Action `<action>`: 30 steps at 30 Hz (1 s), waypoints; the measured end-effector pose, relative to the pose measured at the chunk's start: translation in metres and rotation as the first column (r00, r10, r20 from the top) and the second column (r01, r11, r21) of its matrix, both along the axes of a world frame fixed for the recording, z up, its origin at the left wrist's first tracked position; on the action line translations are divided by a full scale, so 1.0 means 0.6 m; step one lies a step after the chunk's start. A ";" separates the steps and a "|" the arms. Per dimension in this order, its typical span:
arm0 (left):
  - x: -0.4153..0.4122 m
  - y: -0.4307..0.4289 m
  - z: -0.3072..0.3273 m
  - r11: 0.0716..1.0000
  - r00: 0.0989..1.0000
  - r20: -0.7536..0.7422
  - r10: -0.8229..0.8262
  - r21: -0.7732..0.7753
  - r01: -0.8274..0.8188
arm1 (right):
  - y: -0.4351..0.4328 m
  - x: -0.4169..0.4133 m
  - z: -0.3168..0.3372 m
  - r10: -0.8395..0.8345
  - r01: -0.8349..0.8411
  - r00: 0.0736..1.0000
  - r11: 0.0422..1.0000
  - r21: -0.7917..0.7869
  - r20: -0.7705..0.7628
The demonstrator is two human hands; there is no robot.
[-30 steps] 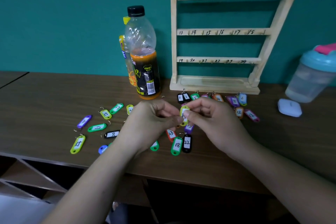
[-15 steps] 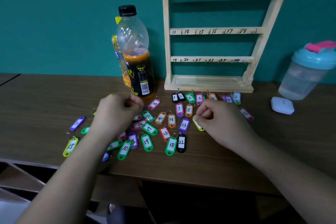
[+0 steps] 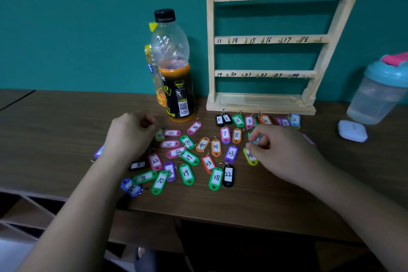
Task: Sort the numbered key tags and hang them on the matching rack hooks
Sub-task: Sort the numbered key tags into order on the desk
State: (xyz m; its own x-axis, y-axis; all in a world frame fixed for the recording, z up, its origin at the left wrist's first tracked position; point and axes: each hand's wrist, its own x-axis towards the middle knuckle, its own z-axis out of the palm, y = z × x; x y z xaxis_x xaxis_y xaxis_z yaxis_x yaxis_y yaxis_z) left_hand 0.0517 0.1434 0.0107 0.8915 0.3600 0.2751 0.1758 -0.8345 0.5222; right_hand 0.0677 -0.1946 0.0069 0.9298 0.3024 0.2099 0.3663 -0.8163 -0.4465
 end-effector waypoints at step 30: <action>0.025 -0.015 -0.011 0.998 0.999 -0.022 -0.024 0.051 0.025 | 0.005 -0.014 0.014 0.135 -0.133 0.991 0.990 0.056 -0.022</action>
